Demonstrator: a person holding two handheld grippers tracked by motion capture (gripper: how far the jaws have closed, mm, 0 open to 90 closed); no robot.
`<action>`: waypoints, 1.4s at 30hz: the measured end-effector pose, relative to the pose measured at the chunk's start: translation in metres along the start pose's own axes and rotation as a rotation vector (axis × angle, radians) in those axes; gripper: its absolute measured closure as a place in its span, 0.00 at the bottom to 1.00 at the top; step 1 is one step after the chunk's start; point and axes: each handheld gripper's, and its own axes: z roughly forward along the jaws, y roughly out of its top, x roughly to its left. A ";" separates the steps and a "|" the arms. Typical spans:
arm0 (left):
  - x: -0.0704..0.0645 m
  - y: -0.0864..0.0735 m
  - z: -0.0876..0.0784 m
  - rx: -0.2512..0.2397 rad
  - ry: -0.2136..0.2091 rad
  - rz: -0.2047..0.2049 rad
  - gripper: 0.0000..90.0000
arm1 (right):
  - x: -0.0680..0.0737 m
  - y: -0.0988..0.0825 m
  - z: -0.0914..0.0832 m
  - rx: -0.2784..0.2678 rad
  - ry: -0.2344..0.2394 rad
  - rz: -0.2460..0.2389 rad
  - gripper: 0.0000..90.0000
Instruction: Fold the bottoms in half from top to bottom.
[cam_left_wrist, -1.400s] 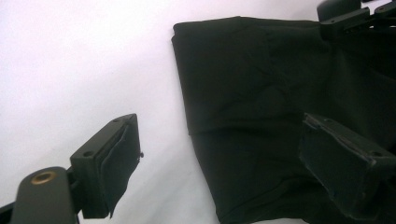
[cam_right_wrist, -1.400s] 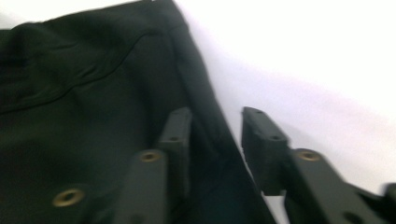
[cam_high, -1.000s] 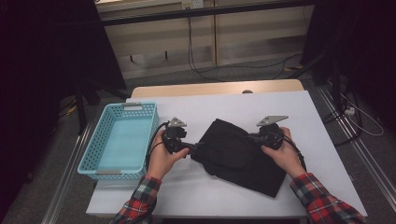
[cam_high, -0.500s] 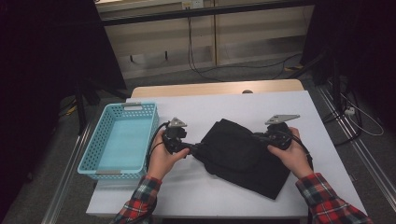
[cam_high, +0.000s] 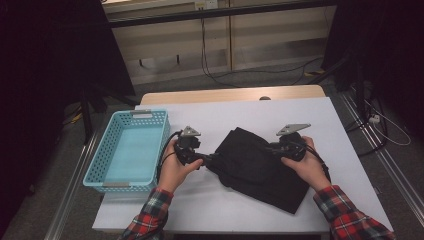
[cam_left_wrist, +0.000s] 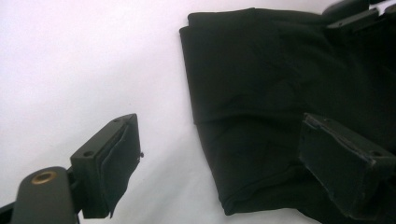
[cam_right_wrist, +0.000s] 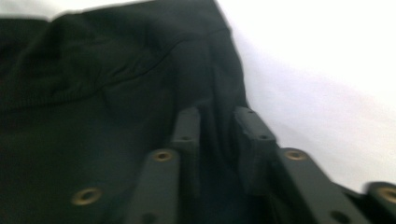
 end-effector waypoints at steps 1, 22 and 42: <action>0.000 0.000 0.000 -0.002 0.001 0.002 0.15 | 0.002 0.000 0.002 0.008 -0.003 -0.015 0.86; 0.000 0.000 0.000 -0.001 0.003 0.004 0.15 | -0.010 0.000 -0.049 -0.096 0.050 0.116 0.94; -0.004 0.005 -0.002 -0.011 -0.011 0.013 0.15 | -0.017 -0.044 -0.084 -0.062 0.028 0.169 0.94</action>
